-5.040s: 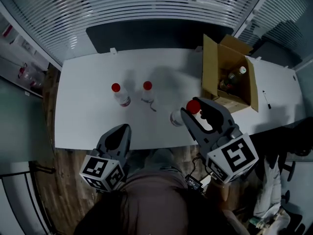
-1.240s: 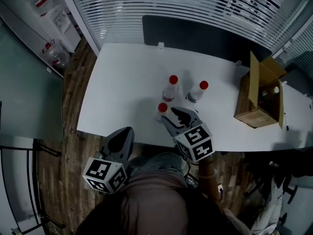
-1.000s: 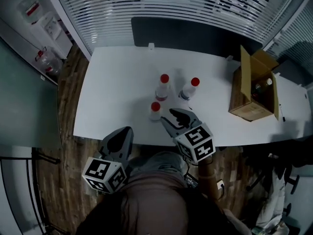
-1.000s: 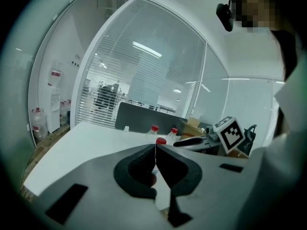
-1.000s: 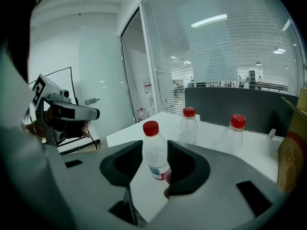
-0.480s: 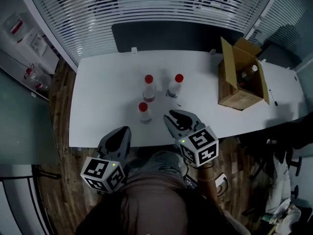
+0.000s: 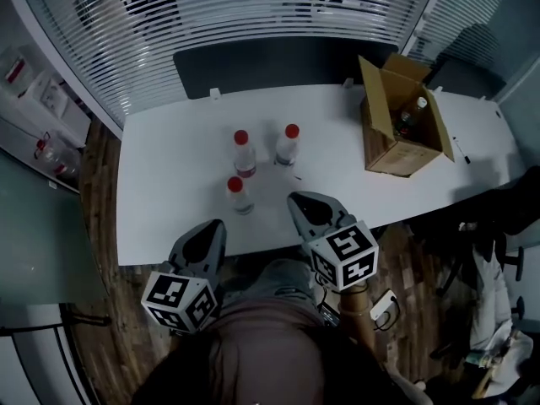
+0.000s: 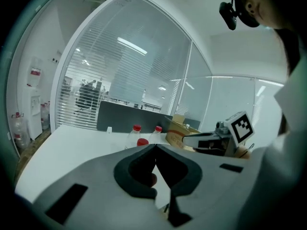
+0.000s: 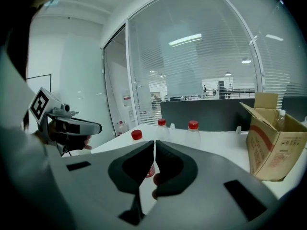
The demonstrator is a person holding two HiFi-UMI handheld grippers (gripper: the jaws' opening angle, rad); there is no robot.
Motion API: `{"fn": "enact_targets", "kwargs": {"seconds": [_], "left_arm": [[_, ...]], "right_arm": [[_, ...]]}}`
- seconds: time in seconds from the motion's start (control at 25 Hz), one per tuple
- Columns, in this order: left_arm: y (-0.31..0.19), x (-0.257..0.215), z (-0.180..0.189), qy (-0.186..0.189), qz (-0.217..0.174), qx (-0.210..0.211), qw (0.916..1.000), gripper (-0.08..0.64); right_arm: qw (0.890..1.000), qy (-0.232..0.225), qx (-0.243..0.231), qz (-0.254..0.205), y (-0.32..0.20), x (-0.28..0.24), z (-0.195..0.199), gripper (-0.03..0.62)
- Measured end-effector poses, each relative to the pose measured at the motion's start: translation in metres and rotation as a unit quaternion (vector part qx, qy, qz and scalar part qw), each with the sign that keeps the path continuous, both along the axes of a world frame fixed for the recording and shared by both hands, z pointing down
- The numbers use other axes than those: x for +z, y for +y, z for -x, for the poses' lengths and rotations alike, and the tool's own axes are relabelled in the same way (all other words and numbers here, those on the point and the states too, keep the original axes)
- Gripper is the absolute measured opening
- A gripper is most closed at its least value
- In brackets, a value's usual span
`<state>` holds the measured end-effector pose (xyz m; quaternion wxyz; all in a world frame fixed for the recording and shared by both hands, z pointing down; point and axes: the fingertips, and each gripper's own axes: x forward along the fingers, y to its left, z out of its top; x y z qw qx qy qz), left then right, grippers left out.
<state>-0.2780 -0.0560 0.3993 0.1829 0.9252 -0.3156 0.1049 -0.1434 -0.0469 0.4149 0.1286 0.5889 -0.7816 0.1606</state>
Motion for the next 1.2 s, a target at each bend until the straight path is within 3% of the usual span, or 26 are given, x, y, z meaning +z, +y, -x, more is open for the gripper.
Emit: {"fn": "enact_targets", "kwargs": {"seconds": [0.4, 0.6, 0.76, 1.2], "left_arm": [[0.008, 0.009, -0.01, -0.016, 0.005, 0.014, 0.9998, 0.008], [0.012, 0.004, -0.023, 0.01, 0.01, 0.025, 0.9996, 0.008], [0.012, 0.005, -0.033, 0.009, 0.016, 0.03, 0.9994, 0.008], [0.017, 0.013, -0.105, 0.001, 0.032, 0.072, 0.9969, 0.008]], "right_arm": [[0.999, -0.021, 0.032, -0.021, 0.015, -0.009, -0.011, 0.026], [0.998, -0.044, 0.038, -0.026, 0.023, -0.013, -0.02, 0.026], [0.998, -0.049, 0.046, -0.023, 0.027, -0.015, -0.027, 0.026], [0.995, -0.043, 0.087, -0.017, 0.039, -0.009, -0.089, 0.025]]}}
